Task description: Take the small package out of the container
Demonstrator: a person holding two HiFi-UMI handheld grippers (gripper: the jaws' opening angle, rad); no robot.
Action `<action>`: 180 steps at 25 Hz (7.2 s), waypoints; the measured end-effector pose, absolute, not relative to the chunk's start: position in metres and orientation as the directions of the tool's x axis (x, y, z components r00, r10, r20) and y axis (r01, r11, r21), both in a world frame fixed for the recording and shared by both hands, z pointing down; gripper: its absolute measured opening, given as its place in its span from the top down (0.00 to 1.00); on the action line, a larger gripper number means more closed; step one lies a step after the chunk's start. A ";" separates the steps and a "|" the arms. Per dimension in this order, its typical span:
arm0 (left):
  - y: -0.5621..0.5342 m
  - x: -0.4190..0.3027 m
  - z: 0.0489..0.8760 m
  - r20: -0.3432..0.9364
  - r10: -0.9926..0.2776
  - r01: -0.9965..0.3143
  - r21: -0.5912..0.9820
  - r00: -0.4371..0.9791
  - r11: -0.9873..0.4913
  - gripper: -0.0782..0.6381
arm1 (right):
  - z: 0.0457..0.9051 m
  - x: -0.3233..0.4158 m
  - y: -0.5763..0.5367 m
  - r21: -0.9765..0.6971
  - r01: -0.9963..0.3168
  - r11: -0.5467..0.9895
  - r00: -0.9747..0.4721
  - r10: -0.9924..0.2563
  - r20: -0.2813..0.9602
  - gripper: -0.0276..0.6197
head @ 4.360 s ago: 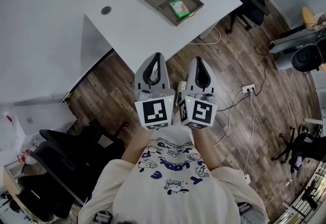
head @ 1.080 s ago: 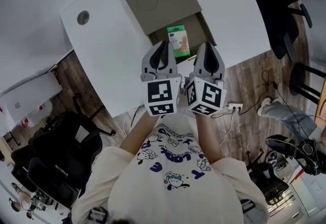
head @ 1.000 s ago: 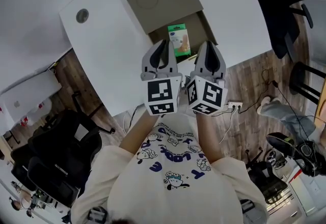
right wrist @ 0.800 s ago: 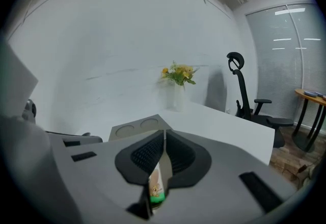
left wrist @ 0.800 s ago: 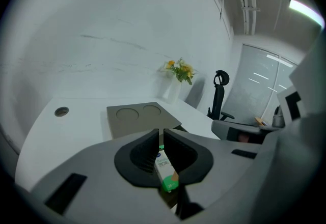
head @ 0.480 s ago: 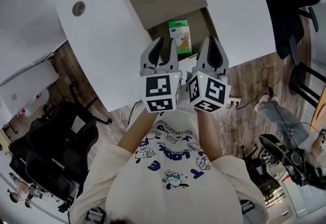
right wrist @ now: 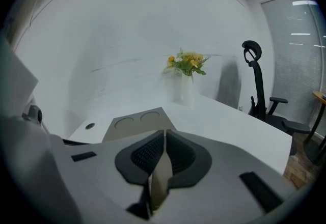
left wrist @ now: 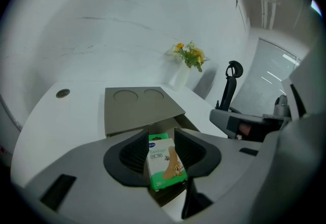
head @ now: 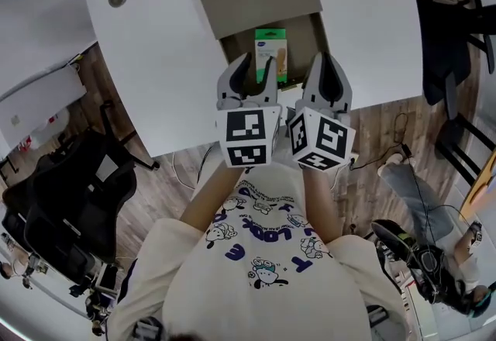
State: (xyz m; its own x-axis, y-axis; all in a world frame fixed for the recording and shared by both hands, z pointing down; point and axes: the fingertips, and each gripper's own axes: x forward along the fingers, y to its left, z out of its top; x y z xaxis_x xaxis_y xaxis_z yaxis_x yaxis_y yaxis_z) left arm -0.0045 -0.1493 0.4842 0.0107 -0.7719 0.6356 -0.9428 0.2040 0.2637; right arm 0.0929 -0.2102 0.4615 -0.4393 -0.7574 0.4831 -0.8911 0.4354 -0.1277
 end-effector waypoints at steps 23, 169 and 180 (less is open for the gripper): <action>-0.163 0.014 0.542 0.820 -0.572 -0.932 0.191 -0.021 0.308 0.45 | 0.490 0.100 -0.238 -0.187 -0.839 0.512 -0.523 -0.661 0.538 0.91; -0.142 -0.100 0.259 0.009 -0.925 -0.923 0.062 -0.381 0.381 0.43 | 0.281 -0.002 -0.219 -0.029 -0.664 0.747 -0.747 -0.665 -0.010 0.91; -0.142 -0.100 0.259 0.012 -0.925 -0.924 0.057 -0.379 0.379 0.43 | 0.281 -0.005 -0.218 -0.031 -0.657 0.753 -0.753 -0.658 -0.015 0.91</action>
State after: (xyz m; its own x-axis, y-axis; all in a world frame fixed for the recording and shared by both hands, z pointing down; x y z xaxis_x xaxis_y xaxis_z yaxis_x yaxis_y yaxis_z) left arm -0.1002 -0.1421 0.2588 -0.3789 -0.9253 0.0117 -0.9236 0.3790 0.0573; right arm -0.0050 -0.2178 0.2807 -0.7531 -0.6577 -0.0152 -0.6571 0.7531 -0.0312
